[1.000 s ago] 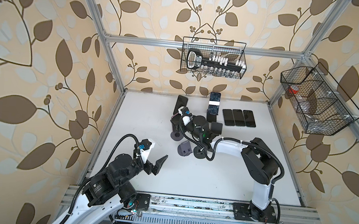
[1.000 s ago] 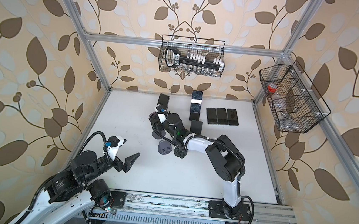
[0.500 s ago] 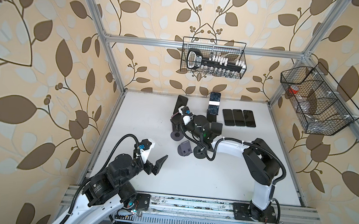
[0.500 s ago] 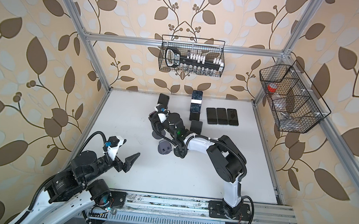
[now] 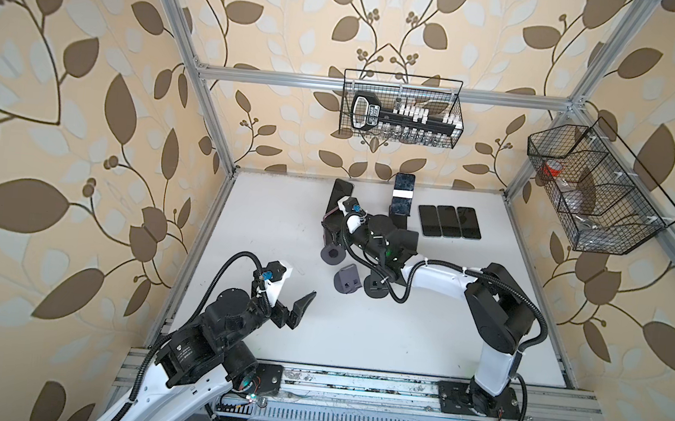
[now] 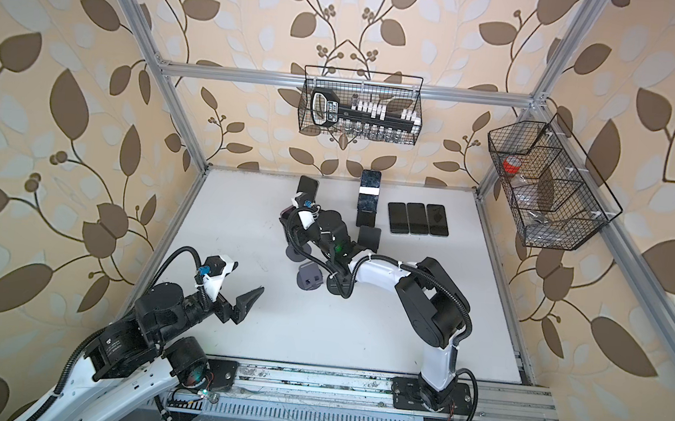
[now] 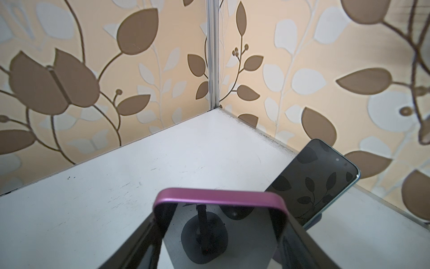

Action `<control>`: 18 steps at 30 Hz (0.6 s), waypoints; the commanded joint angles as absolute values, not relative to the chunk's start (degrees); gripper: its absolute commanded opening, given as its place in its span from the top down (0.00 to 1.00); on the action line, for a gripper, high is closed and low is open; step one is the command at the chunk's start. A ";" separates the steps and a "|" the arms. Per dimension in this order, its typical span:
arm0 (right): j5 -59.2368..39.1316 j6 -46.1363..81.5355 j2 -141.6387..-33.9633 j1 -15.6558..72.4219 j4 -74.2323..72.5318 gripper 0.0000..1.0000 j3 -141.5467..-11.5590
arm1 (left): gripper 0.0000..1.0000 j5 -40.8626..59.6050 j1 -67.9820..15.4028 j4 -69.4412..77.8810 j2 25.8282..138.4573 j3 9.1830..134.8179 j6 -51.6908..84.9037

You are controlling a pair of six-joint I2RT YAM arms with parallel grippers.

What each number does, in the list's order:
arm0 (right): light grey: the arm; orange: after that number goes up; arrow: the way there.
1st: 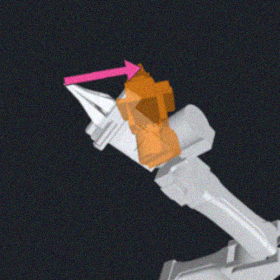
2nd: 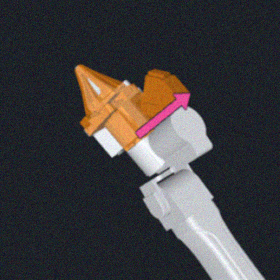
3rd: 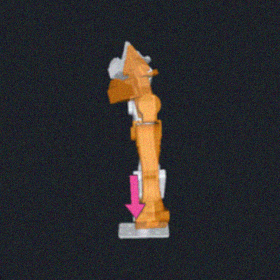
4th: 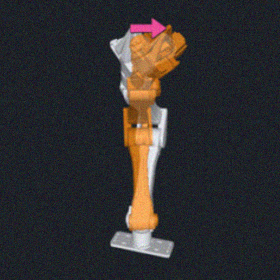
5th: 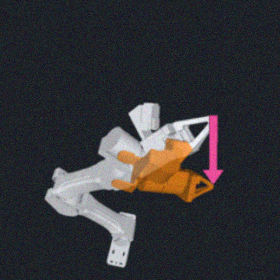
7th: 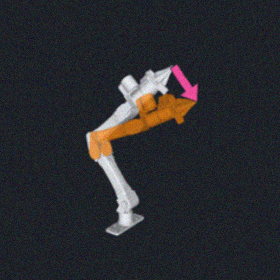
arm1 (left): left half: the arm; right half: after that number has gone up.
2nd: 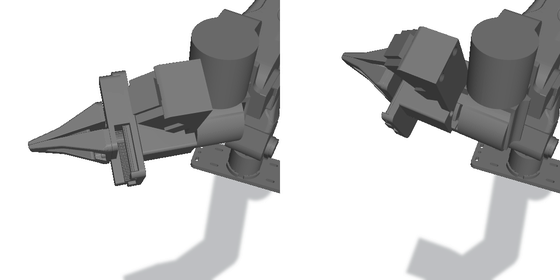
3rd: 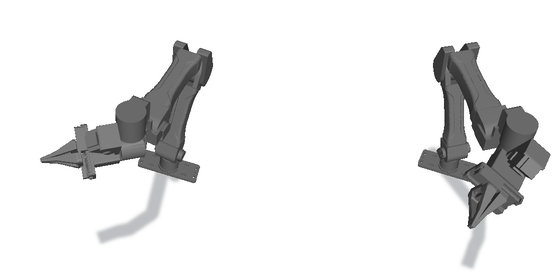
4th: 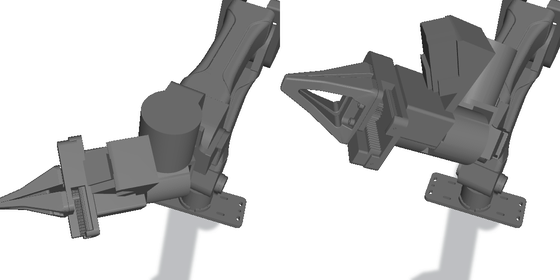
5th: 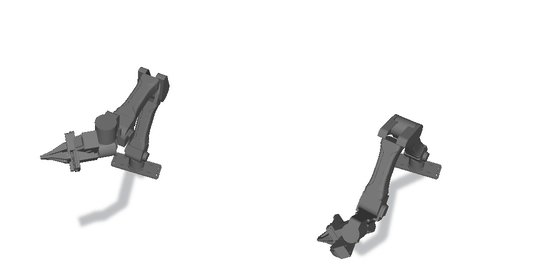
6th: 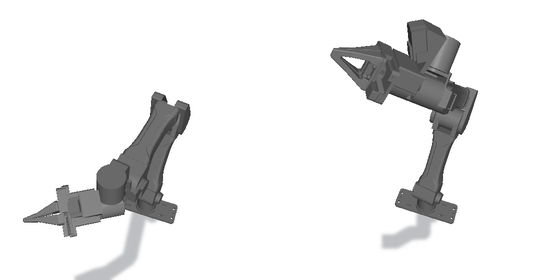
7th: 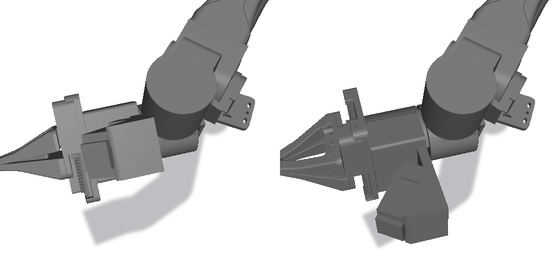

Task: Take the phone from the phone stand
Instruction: 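Lift the purple-edged phone up out of the stand with the right gripper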

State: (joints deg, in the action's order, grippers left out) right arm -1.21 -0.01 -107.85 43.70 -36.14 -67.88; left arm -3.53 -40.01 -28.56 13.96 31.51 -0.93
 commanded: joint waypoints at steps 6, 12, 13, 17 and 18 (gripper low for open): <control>-2.77 0.35 -103.97 43.58 -37.80 0.42 -66.81 | 0.01 -3.96 -39.29 -27.57 15.14 33.06 -1.08; -2.93 0.61 -103.15 43.53 -37.47 0.42 -66.73 | 0.01 -4.30 -39.29 -27.48 15.52 32.96 -1.06; -3.00 0.72 -103.03 43.59 -37.15 0.43 -66.80 | 0.01 -4.31 -39.29 -27.47 15.64 32.96 -1.07; -3.38 0.88 -101.95 43.55 -36.21 0.43 -67.02 | 0.01 -4.53 -39.25 -27.60 16.05 33.20 -1.13; -3.40 0.88 -101.52 43.55 -35.97 0.43 -66.98 | 0.01 -4.62 -39.22 -27.65 16.15 33.21 -1.10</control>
